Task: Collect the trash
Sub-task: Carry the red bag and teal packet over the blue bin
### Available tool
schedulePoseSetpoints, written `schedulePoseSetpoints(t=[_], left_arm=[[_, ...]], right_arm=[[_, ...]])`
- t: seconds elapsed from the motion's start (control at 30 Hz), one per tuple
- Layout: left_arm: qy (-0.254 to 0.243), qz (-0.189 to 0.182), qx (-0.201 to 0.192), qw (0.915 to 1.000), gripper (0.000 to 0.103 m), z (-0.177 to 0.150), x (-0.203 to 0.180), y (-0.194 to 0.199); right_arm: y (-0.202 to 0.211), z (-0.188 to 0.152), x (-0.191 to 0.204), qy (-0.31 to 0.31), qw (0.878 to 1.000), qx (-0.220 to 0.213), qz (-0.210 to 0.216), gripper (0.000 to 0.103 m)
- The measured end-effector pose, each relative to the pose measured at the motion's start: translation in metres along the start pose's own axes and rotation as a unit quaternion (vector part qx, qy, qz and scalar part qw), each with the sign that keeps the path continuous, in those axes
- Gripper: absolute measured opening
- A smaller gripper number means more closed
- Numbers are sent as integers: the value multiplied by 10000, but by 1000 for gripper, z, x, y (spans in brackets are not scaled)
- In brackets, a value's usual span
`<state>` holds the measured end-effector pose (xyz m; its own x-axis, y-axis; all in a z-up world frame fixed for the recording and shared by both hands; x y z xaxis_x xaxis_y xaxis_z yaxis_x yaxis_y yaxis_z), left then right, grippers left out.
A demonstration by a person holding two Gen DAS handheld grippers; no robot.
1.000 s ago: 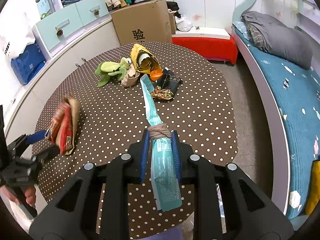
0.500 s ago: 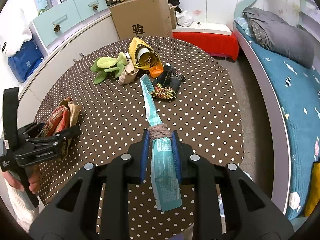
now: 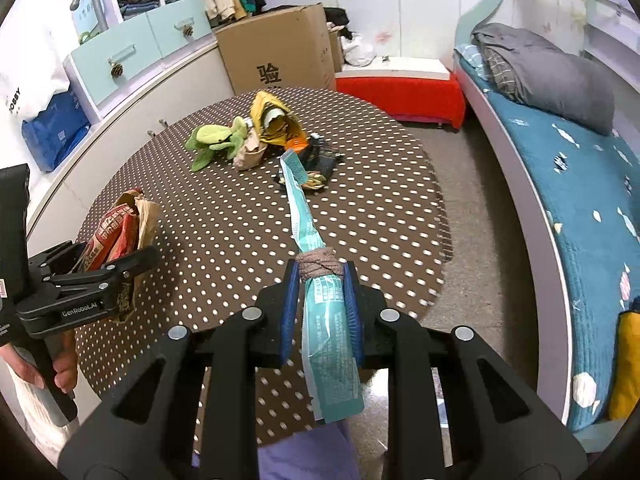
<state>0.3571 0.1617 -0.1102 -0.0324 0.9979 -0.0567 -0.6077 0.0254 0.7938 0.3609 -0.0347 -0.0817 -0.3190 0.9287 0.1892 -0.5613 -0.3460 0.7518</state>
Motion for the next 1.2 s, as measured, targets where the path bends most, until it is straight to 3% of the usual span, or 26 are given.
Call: schedulePoseSetpoints(t=[0.33,0.73,1.2], left_arm=[[-517,-368,-62,9980,76,6,-80,4],[-1132,-897,84,9895,76,-1,-177,-6],[-1830,-1317,808,9709,76,-41,-276,-50]], right_arm=[[32,-19,-47,-350,9988,-156,-289,22],[61,-49,-117,-972,9920,-203,-775,22],[67,-99,-192,-1691,9778,98,-1238,23]])
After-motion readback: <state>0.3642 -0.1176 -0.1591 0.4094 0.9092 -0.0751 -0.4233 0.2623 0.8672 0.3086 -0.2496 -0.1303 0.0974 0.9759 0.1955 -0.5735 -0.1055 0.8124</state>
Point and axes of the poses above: each gripper's, at about its wrist camera, not at the fingertips, and y roughly against the way its jaws point, x to its left, z to its top, the point moved 8 cm from there along -y, roughly the way its jaws point, and after that the axes turned 2 degrees about -y, right-handed, at the moved point
